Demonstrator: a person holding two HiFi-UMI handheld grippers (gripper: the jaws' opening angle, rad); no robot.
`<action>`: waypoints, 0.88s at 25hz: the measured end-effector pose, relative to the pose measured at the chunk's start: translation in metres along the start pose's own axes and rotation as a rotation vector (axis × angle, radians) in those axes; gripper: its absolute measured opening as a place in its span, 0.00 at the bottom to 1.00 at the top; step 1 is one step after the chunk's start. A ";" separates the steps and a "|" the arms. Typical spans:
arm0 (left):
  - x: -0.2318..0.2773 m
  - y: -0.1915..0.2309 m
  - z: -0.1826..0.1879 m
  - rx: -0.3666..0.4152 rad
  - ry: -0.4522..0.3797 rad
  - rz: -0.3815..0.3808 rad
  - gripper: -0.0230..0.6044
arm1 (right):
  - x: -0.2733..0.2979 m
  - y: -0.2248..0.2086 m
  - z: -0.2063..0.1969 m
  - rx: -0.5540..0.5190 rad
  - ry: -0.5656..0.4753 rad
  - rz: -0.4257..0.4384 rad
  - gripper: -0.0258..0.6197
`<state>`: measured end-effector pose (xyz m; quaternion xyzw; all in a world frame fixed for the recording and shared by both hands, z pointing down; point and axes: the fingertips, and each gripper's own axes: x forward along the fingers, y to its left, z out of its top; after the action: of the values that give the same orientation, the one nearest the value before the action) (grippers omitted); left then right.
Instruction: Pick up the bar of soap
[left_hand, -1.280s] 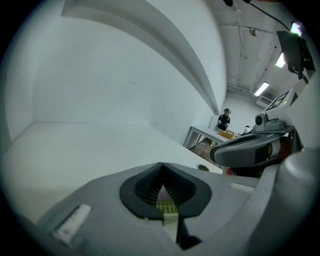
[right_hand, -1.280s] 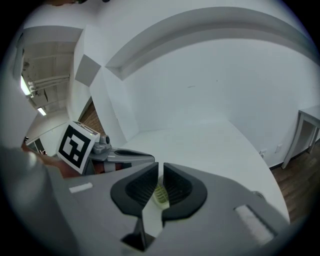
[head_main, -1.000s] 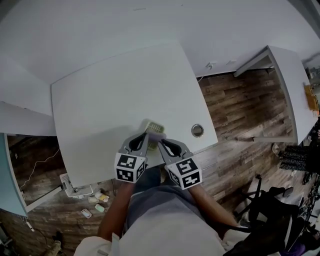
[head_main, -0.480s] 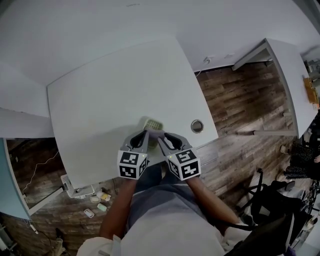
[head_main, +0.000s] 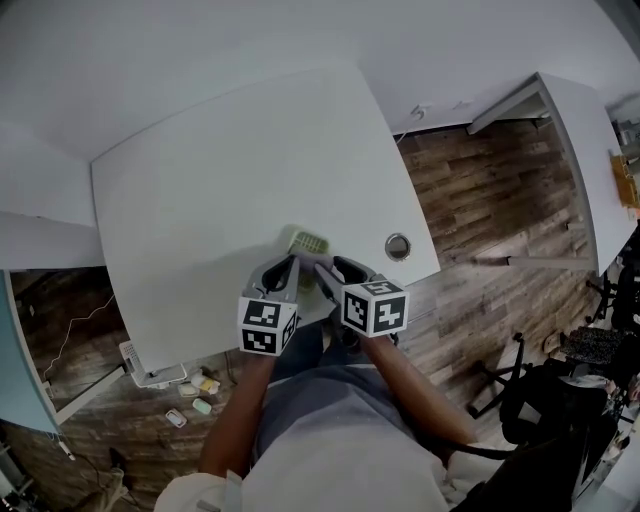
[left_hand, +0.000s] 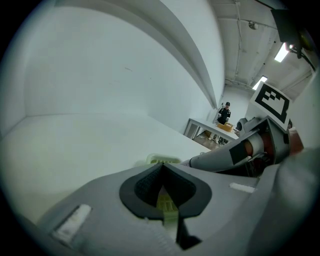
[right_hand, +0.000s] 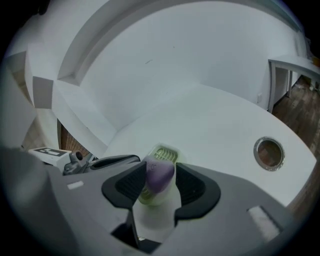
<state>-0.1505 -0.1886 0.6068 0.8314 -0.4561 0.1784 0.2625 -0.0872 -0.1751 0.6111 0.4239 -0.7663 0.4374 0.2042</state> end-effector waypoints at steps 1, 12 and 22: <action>-0.001 0.000 0.000 0.000 -0.001 0.000 0.04 | 0.001 0.001 -0.001 0.018 0.004 0.008 0.33; -0.004 0.001 -0.004 -0.013 -0.011 0.010 0.04 | 0.004 0.007 -0.007 0.035 0.017 0.043 0.32; 0.001 0.003 -0.002 -0.022 -0.009 0.020 0.03 | 0.010 0.002 -0.008 0.186 0.026 0.135 0.32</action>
<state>-0.1523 -0.1897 0.6096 0.8245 -0.4677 0.1723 0.2678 -0.0952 -0.1725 0.6210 0.3828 -0.7464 0.5250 0.1441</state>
